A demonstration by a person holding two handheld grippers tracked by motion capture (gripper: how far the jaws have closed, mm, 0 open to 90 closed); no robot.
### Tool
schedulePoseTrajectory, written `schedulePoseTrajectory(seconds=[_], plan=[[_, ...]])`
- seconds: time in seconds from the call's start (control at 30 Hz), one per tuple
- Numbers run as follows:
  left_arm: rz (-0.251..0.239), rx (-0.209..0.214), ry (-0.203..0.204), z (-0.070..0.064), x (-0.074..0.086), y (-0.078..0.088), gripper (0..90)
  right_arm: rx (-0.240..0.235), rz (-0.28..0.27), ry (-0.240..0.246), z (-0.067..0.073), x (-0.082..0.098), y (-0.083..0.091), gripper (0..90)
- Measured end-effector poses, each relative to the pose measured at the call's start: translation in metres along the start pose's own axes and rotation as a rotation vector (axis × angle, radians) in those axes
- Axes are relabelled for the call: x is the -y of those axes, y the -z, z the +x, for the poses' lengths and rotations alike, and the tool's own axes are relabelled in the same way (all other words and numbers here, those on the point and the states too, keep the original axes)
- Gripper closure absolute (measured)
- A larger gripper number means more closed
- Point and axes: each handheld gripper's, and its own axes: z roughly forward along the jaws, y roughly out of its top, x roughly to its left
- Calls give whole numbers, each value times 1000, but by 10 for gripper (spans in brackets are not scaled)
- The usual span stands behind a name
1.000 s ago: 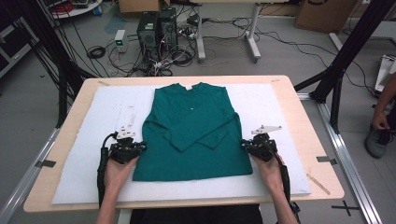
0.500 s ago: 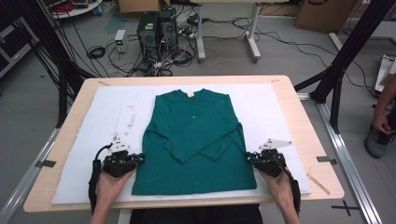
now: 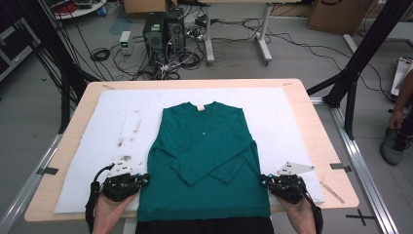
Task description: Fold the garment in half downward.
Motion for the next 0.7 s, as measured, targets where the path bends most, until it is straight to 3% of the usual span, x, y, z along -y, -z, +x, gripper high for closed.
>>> schedulePoseTrajectory(seconds=[0.03,0.07,0.13,0.2,0.27,0.37,0.43,0.7], plan=[[-2,-12,8,2,-1,-1,706,13,-15,-11,-3,-1,0,745],[-7,-31,15,3,-2,-2,706,13,-15,-11,-3,-1,0,745],[-14,-50,37,7,-4,-4,601,42,-33,-28,-6,-5,-2,670],[-15,-47,44,9,-6,-7,572,64,-26,-32,-9,-9,-6,661],[-12,-60,22,7,-7,-9,587,67,-12,-29,-9,-10,-13,678],[-14,-35,-4,5,-5,-9,764,56,-19,-23,-6,-10,-13,844],[-11,-17,-4,5,-4,-7,862,52,-24,-20,-6,-9,-12,884],[-1,49,-26,2,5,3,869,-1,-21,-42,-4,3,-1,895]])
